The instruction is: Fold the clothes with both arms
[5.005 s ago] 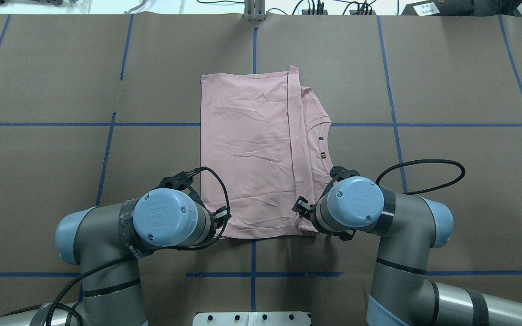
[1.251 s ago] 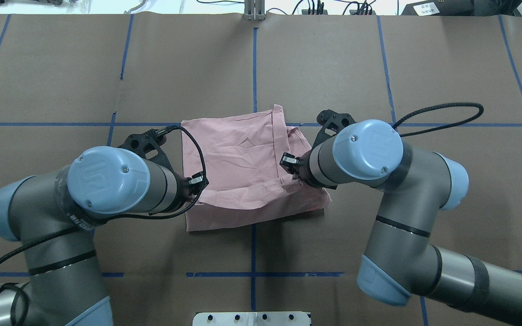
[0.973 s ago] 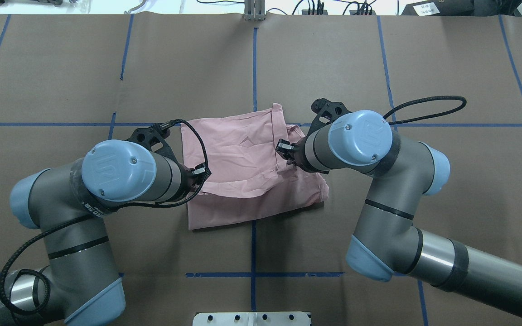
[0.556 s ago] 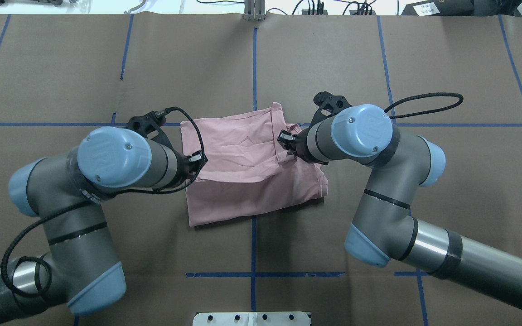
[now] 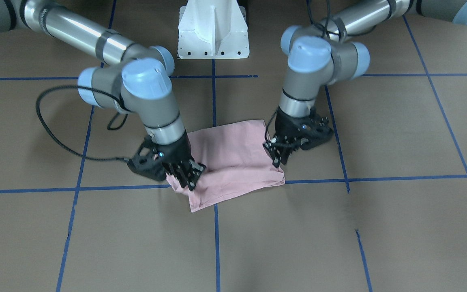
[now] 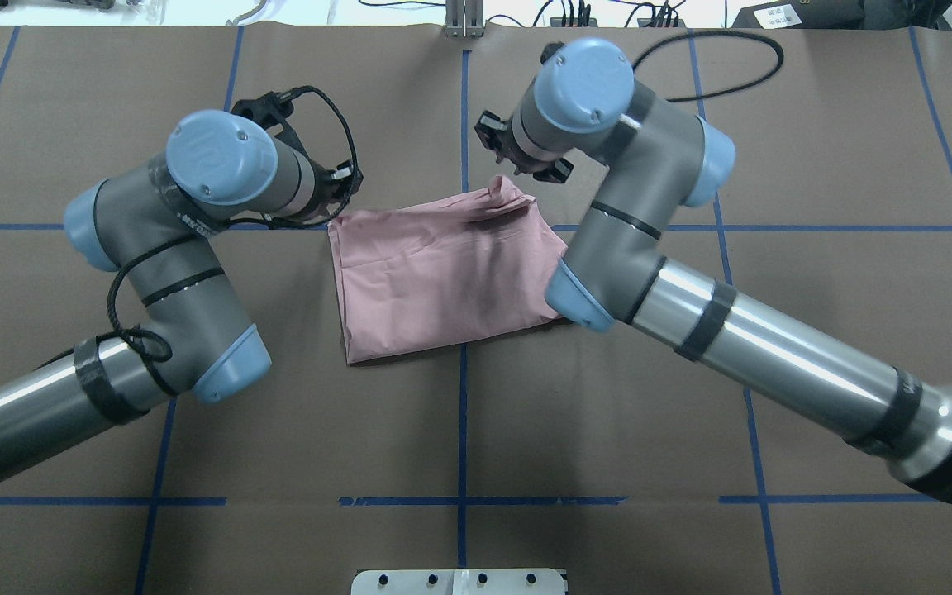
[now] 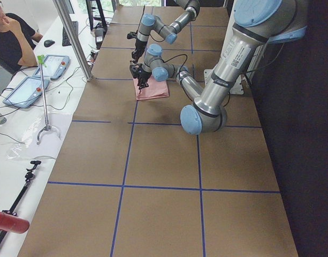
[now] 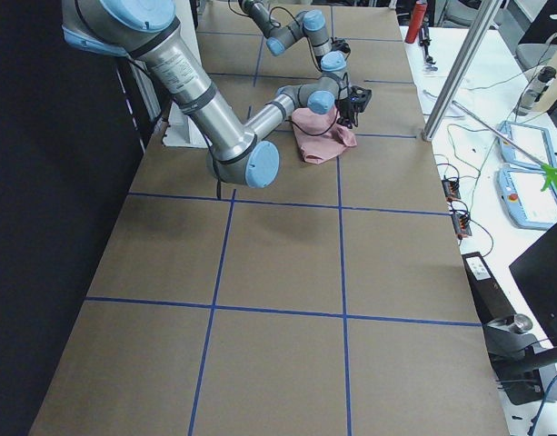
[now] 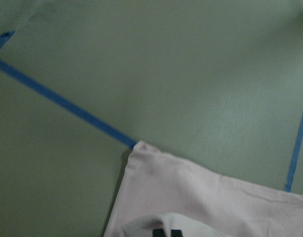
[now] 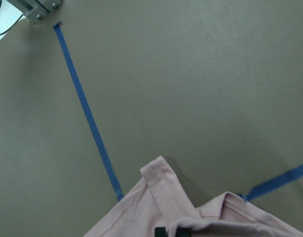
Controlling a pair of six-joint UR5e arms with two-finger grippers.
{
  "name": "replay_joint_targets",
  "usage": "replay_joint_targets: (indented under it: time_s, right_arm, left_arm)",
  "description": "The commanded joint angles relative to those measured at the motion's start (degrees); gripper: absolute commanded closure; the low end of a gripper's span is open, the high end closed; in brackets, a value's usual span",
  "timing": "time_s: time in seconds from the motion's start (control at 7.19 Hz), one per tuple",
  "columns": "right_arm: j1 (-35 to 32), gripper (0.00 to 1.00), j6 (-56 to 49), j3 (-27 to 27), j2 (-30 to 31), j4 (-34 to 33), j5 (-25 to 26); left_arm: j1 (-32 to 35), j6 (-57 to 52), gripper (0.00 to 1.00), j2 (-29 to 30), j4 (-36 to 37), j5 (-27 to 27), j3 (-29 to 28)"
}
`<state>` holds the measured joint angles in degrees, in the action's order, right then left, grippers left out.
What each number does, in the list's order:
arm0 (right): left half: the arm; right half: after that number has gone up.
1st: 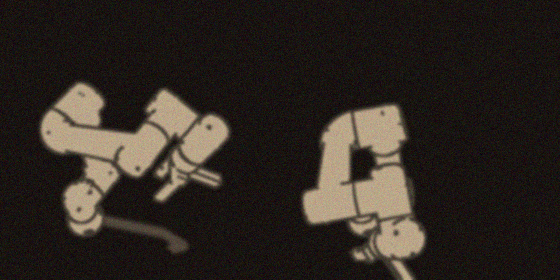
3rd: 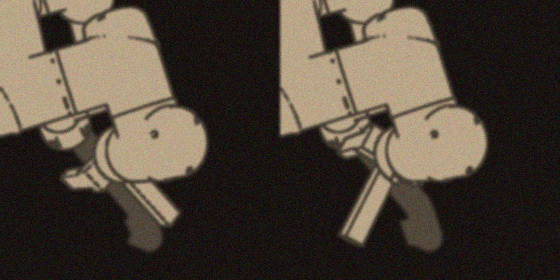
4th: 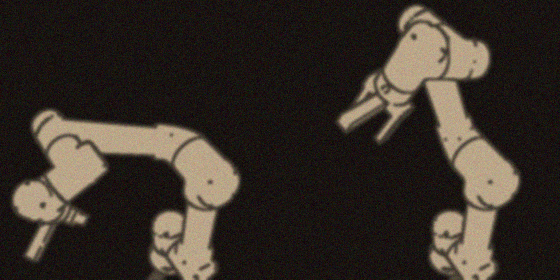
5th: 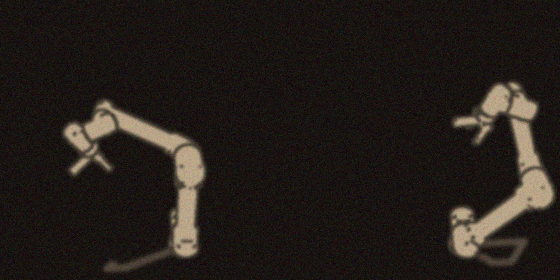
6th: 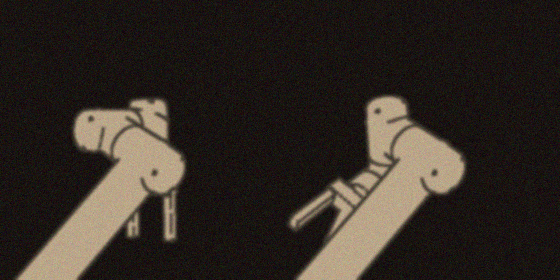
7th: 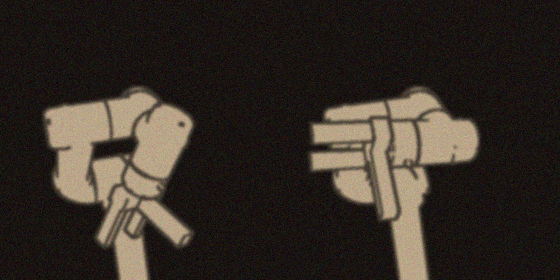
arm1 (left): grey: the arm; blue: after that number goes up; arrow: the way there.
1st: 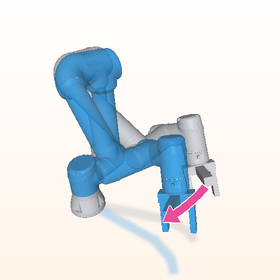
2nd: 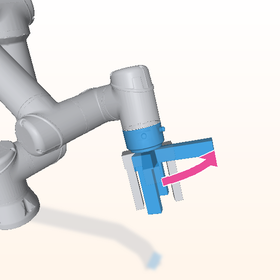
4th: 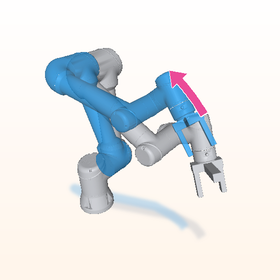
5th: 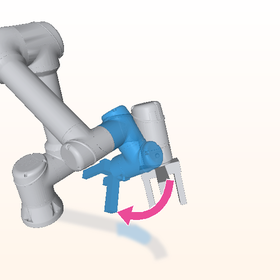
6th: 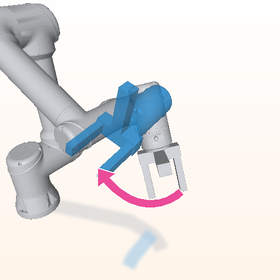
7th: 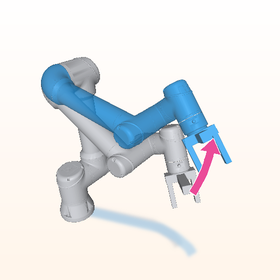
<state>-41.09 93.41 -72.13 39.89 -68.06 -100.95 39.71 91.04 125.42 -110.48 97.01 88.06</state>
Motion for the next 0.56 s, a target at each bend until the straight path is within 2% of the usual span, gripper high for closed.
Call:
replay_joint_targets:
  time_s: [0.0,0.14,0.28,0.42]
  right_arm:
    - [-2.41,0.0,-2.35,7.16,-3.5,1.26,-0.03]
    - [-3.29,0.0,-3.31,7.26,-3.33,1.27,-0.55]
    - [-4.77,0.0,-6.36,6.74,-3.24,0.92,-3.17]
    - [-8.97,0.0,-8.92,4.82,-1.67,0.31,-10.94]
  left_arm:
    - [1.86,-2.45,0.0,0.79,-1.94,0.28,-2.54]
    - [2.56,-2.54,0.0,0.71,-1.85,1.76,-2.45]
    - [4.83,-4.8,0.0,0.44,-1.76,5.69,-1.93]
    - [8.5,-9.26,0.0,-0.08,-1.41,8.6,0.6]
